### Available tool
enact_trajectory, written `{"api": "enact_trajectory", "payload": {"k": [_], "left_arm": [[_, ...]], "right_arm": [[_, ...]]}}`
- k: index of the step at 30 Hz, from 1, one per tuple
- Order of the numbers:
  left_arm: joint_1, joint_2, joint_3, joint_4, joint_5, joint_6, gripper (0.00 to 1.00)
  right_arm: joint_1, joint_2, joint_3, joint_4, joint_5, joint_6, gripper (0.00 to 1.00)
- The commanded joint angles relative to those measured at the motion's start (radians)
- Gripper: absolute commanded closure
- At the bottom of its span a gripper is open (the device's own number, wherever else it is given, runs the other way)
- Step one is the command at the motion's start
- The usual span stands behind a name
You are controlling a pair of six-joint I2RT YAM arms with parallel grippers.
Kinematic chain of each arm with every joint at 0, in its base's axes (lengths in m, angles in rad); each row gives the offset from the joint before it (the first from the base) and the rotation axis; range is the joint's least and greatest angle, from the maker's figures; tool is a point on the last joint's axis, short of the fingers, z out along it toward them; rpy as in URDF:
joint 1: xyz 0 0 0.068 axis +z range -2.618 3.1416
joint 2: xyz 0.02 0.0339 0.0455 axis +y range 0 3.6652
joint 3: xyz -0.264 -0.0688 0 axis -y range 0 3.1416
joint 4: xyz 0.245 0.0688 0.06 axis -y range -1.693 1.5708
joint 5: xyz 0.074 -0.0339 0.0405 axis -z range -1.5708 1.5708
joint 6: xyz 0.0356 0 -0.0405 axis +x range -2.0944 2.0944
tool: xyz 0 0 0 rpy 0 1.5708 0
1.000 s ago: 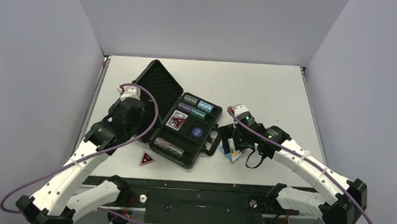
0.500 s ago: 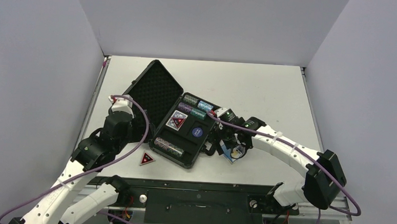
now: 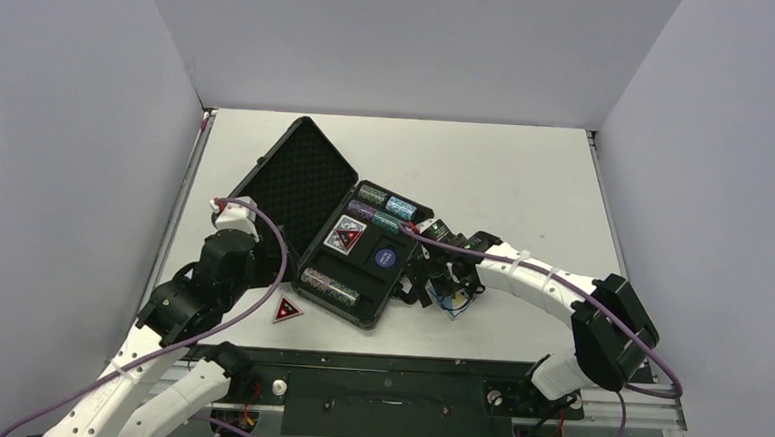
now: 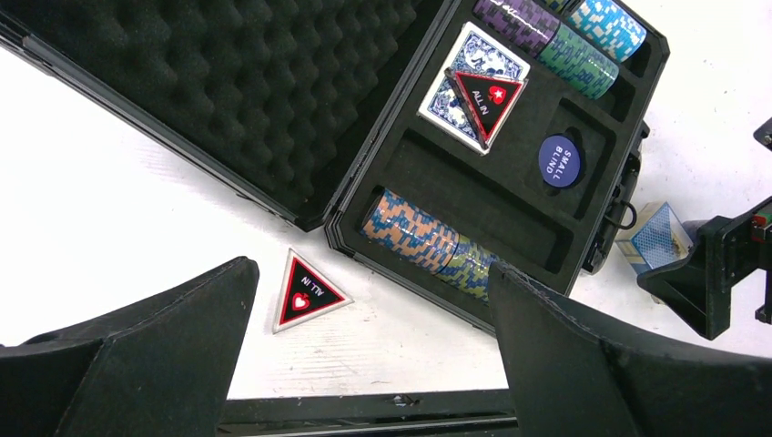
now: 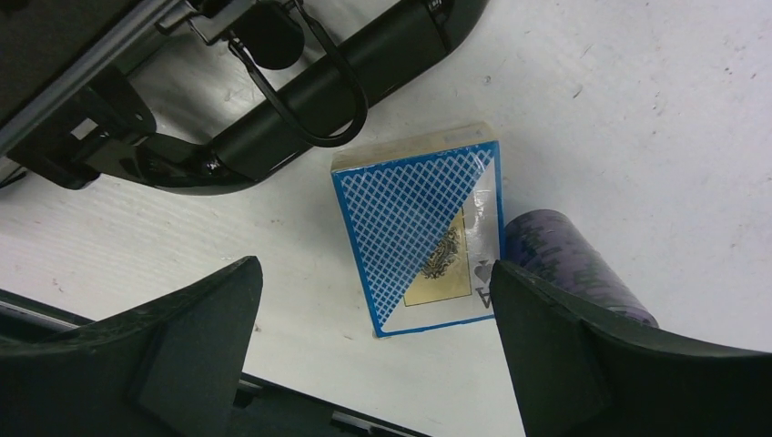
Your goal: Pack up texas hold em set
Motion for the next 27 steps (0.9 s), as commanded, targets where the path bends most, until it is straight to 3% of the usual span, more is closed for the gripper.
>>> {"api": "enact_trajectory", "payload": {"k": [1,15,27], "left_arm": [[0.006,-0.020,-0.017,0.015,-0.001,-0.007,0.04],[0.006,-0.040,-0.041,0.014,0.001,-0.029,0.04],[0.006,-0.024,-0.045,0.020,0.011,-0.023,0.04]], "right_arm": [[0.004,0.021,-0.020,0.038,-0.002,0.020,0.09],[-0.132,0.044,-0.023,-0.019,0.052,0.064,0.08],[-0.069,0.095,-0.002,-0.013,0.006,0.045,0.07]]}}
